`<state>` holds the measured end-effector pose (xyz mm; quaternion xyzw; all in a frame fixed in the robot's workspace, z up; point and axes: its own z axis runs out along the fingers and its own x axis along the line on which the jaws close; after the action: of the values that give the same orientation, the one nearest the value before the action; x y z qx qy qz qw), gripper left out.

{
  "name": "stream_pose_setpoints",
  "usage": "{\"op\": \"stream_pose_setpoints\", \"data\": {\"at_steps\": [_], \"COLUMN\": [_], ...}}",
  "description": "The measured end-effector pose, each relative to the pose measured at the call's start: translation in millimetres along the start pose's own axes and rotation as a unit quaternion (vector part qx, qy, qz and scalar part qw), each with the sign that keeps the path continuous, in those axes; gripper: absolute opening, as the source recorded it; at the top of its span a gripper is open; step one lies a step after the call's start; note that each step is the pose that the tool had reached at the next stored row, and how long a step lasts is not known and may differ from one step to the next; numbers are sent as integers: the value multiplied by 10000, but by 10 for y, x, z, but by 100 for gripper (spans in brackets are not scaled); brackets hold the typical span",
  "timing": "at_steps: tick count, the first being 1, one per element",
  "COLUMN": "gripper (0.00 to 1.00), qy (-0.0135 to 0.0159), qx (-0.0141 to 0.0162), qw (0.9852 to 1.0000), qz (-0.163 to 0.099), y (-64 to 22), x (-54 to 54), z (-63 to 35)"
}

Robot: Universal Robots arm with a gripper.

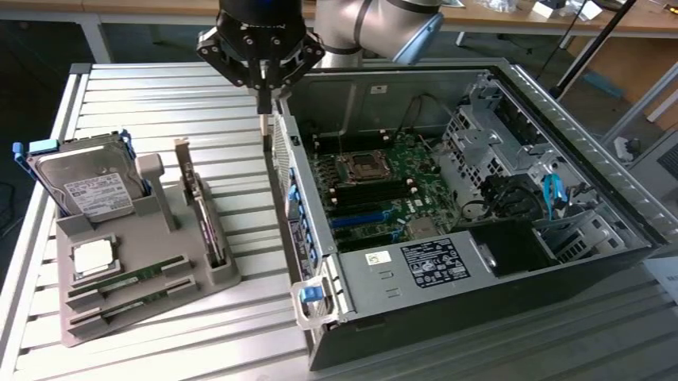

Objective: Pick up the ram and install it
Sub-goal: 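Reach for the ram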

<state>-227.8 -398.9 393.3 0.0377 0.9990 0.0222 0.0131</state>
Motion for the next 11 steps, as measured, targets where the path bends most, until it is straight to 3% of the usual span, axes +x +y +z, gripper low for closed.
{"op": "stream_pose_setpoints", "data": {"at_steps": [11], "gripper": [11], "qy": [1], "qx": [-5], "qw": [10000], "qz": [-1], "y": [-43], "x": [575], "z": [-16]}}
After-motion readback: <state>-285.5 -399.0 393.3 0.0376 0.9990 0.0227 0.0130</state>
